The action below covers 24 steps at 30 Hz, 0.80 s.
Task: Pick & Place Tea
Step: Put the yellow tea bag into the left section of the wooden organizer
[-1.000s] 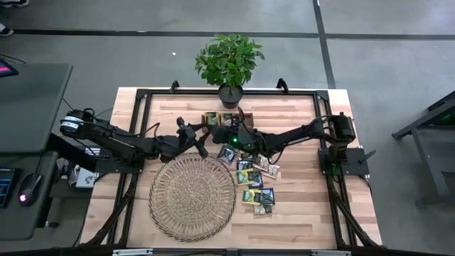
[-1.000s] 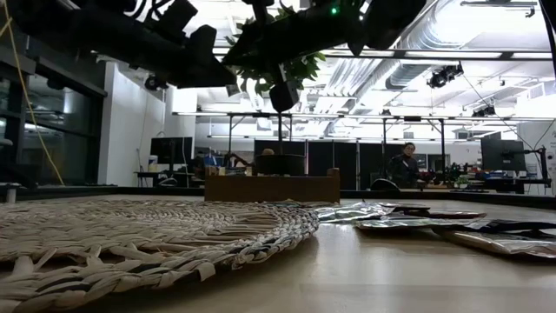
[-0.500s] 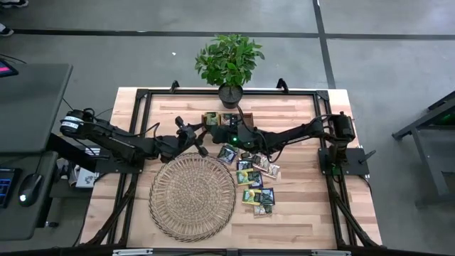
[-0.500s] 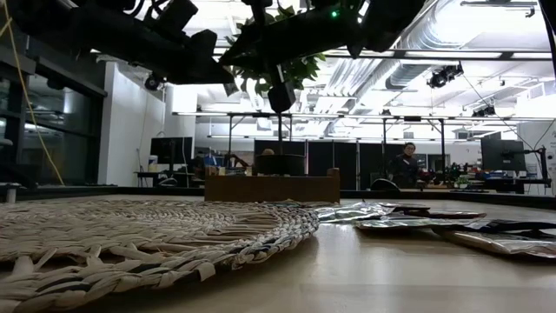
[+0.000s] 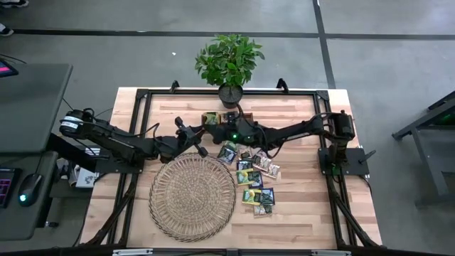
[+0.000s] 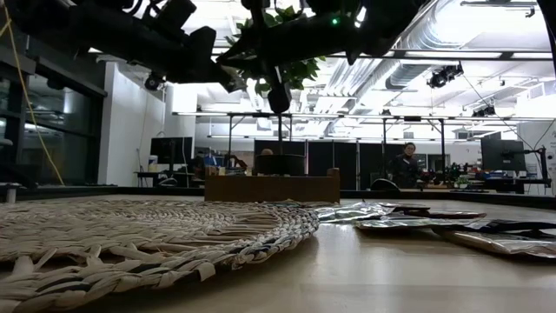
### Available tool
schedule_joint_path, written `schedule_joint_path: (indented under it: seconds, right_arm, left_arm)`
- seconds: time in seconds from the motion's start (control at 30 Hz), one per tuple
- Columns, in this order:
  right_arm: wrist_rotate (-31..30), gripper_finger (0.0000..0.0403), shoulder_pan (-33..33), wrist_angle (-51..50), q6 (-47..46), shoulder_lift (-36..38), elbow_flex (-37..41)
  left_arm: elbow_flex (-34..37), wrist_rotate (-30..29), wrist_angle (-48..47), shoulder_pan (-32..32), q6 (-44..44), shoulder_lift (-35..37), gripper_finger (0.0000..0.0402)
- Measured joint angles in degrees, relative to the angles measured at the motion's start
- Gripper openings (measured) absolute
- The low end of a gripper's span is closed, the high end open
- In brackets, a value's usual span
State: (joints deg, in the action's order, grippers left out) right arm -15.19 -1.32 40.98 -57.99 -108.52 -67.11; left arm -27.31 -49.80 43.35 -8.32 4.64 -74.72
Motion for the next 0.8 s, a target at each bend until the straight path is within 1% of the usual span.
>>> schedule_joint_path:
  seconds: [0.07, 0.13, 0.3, 0.4, 0.5, 0.57, 0.63, 0.73, 0.8]
  right_arm:
    - [2.4, 0.0021, -0.3, 0.3, 1.3, 0.1, 0.0]
    - [5.9, 0.0044, -0.4, 1.0, 1.5, 0.2, 0.0]
    - [12.6, 0.012, -1.5, 1.0, 2.9, 0.4, 0.0]
    - [20.3, 0.0154, -2.8, 3.2, 4.2, 0.5, 0.0]
    - [28.4, 0.0171, -3.8, 2.5, 5.3, 2.4, 0.0]
    - [31.4, 0.0173, -4.0, -0.9, 7.6, 5.0, 0.0]
    - [32.2, 0.0173, -4.0, -7.8, 11.5, 8.2, -0.1]
    - [32.1, 0.0172, -4.0, -21.0, 17.9, 13.4, 0.2]
    - [30.9, 0.0172, -4.0, -29.5, 21.8, 16.8, 0.2]
  left_arm:
    - [0.0, 0.1, 0.0, 0.0, -0.5, 0.0, 0.0002]
    - [0.0, 0.4, -0.4, 0.1, -0.6, 0.0, 0.0001]
    - [0.0, 0.4, -0.4, 0.1, -0.8, 0.0, 0.0001]
    - [0.0, 0.7, -1.1, 0.1, -0.9, 0.0, 0.0]
    - [0.0, 1.5, -4.2, 0.1, -1.2, 0.3, 0.0]
    - [0.0, 2.3, -7.5, 0.2, -2.4, 1.3, 0.0]
    - [0.0, 5.7, -11.9, 1.7, -4.9, 2.2, 0.0]
    - [0.0, 13.4, -18.4, 5.0, -9.3, 3.1, 0.0]
    - [0.0, 20.0, -20.2, 7.9, -9.8, 3.3, 0.0]
